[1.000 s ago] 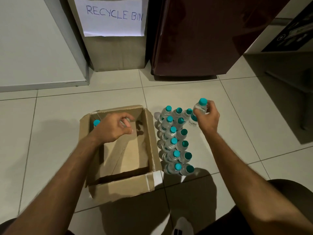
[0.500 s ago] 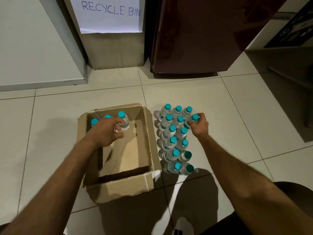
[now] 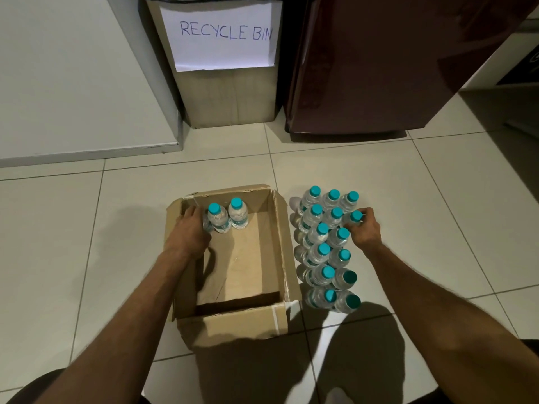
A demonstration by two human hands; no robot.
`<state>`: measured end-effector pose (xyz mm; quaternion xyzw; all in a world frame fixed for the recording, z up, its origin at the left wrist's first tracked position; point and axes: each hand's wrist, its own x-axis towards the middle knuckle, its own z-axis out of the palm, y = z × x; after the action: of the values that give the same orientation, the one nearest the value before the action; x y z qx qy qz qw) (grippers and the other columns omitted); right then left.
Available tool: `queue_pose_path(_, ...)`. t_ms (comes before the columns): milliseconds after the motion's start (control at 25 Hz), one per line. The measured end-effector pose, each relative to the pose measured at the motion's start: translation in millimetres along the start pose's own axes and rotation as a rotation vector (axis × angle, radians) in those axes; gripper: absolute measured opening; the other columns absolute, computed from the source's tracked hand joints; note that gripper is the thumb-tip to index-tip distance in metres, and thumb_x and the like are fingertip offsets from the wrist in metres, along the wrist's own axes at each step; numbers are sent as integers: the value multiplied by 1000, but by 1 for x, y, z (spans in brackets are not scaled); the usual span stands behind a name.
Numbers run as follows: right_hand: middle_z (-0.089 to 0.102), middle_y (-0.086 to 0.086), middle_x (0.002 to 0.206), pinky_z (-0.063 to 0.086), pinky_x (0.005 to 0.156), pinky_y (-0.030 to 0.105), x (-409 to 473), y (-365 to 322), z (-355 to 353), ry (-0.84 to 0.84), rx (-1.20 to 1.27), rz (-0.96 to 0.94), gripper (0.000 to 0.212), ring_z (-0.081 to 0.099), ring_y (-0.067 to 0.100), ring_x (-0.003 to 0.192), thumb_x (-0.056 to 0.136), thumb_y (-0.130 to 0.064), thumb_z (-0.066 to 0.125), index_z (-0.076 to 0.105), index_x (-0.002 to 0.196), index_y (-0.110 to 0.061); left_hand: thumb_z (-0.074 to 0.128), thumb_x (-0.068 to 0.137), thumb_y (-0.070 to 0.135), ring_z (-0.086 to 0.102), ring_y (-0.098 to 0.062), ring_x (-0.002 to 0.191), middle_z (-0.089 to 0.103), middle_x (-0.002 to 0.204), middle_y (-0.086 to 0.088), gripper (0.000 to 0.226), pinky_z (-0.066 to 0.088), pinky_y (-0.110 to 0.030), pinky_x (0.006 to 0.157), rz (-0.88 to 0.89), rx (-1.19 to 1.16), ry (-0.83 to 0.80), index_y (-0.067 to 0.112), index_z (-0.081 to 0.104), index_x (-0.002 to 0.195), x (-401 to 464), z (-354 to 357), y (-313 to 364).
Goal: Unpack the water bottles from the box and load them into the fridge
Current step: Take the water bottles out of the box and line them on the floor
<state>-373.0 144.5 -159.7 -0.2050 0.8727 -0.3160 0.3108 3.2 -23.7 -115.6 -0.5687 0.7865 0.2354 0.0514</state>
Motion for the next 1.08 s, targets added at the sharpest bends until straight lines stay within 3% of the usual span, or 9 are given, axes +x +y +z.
queue_pose_path(240,51,10,142,49,95,41,-1,-2,-6,-105,-12,1,67,57,28,117,94,-30,67,27,147,-19,70,85,6,48,-38,129,21,156,-16,74,43,-46,108,-52,-25,-47,9,32,150,5,14,-5)
queue_pose_path(360,38,11,154,45,107,45,-5,-12,-8,17,50,-27,78,47,31,135,92,-18,70,21,153,-25,67,88,6,57,-34,114,32,146,-16,60,49,-45,102,-88,5,-47,7,42,143,-4,21,-4)
queue_pose_path(480,41,5,151,44,110,40,-32,-34,-3,224,190,-122,67,44,22,135,95,-12,63,28,150,-26,68,89,10,57,-29,110,43,136,-13,51,52,-43,99,-71,-28,-7,9,50,137,-8,21,-6)
queue_pose_path(600,51,-2,141,46,107,32,-72,-62,15,269,250,-282,50,50,14,128,97,-10,58,43,142,-26,69,88,9,58,-23,106,51,129,-8,39,54,-37,94,-46,-71,-2,13,60,126,-8,9,2)
queue_pose_path(680,61,-5,126,52,101,35,-98,-81,32,128,222,-428,35,58,8,115,96,-10,58,58,129,-23,72,85,9,61,-20,102,60,121,-5,36,55,-33,91,7,-70,-64,15,63,120,-8,-6,15)
queue_pose_path(760,63,-9,121,55,97,38,-124,-97,54,-169,148,-487,30,59,5,110,95,-14,61,63,123,-24,75,81,9,62,-18,96,64,109,-1,36,55,-33,88,96,-113,-167,21,63,112,-11,-24,28)
queue_pose_path(880,53,-7,138,47,105,39,-153,-112,82,-547,-20,-517,56,51,9,123,88,-26,71,49,140,-31,78,74,2,62,-18,91,59,98,4,47,54,-31,79,297,-335,-272,27,52,104,-26,-50,46)
queue_pose_path(960,56,-3,139,47,103,35,-162,-114,90,-592,-28,-594,67,53,10,123,83,-30,76,46,143,-27,81,72,2,65,-16,90,61,99,3,49,58,-31,76,385,-441,-285,24,52,106,-37,-64,57)
queue_pose_path(1080,63,-6,126,52,96,37,-166,-118,82,-511,54,-578,61,59,8,112,82,-37,76,51,138,-29,83,74,4,67,-13,82,65,99,3,48,59,-34,73,440,-616,-269,22,54,108,-47,-75,72)
